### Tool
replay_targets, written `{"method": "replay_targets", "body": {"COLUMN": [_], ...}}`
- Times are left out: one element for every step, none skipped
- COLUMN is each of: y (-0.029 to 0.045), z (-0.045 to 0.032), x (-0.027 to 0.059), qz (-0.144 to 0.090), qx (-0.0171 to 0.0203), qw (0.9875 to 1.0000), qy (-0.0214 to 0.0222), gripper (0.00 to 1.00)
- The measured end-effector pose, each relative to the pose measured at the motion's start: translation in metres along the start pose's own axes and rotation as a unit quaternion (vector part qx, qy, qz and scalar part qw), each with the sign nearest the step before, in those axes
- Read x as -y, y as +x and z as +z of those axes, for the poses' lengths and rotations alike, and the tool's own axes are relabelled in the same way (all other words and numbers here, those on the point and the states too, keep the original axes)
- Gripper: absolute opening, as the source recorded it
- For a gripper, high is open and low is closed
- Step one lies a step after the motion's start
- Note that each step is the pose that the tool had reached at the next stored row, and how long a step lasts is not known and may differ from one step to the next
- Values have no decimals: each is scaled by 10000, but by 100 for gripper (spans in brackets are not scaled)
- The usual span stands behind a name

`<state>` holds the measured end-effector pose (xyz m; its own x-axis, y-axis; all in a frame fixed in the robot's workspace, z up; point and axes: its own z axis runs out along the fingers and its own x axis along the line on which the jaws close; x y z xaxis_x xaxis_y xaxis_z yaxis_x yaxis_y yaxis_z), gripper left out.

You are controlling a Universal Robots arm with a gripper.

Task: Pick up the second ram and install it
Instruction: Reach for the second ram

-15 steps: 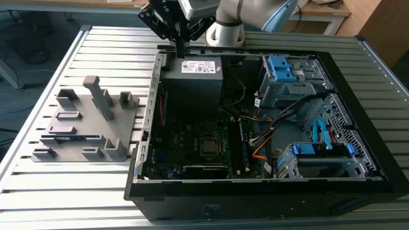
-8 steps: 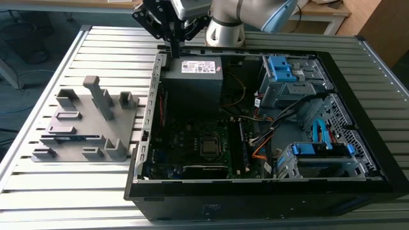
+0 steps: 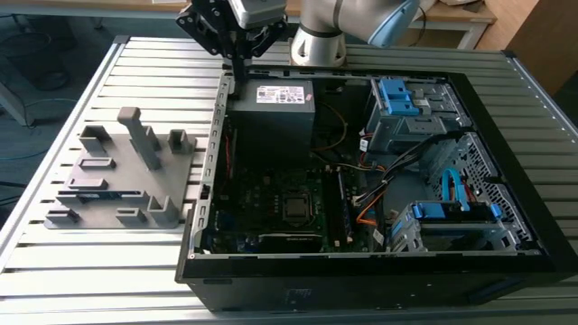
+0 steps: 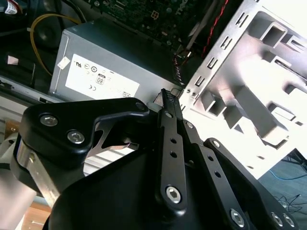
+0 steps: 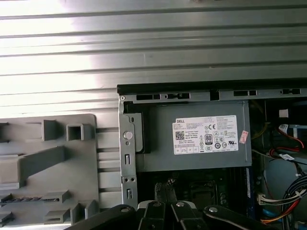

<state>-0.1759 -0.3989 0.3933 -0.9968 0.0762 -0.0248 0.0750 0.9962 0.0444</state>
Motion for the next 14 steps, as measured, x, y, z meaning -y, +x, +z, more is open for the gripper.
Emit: {"method": "replay_targets", "body": {"y": [11, 21, 29, 37, 49, 67, 86, 104, 122, 137, 150, 161, 174, 187], "z": [0, 0, 0, -1, -1, -2, -2, -2, -2, -2, -3, -3, -4, -3], "x": [1, 2, 2, 3, 4, 5, 6, 8, 9, 10, 11, 12, 13, 14], "qz": [0, 0, 0, 0, 0, 0, 0, 1, 0, 0, 0, 0, 0, 0], "qx": [0, 0, 0, 0, 0, 0, 0, 0, 0, 0, 0, 0, 0, 0], "qw": [10000, 10000, 10000, 10000, 10000, 10000, 10000, 10000, 10000, 10000, 10000, 10000, 10000, 10000], "qy": [0, 0, 0, 0, 0, 1, 0, 0, 0, 0, 0, 0, 0, 0], "gripper": [10, 10, 10, 10, 10, 10, 10, 10, 10, 10, 10, 10, 10, 10]}}
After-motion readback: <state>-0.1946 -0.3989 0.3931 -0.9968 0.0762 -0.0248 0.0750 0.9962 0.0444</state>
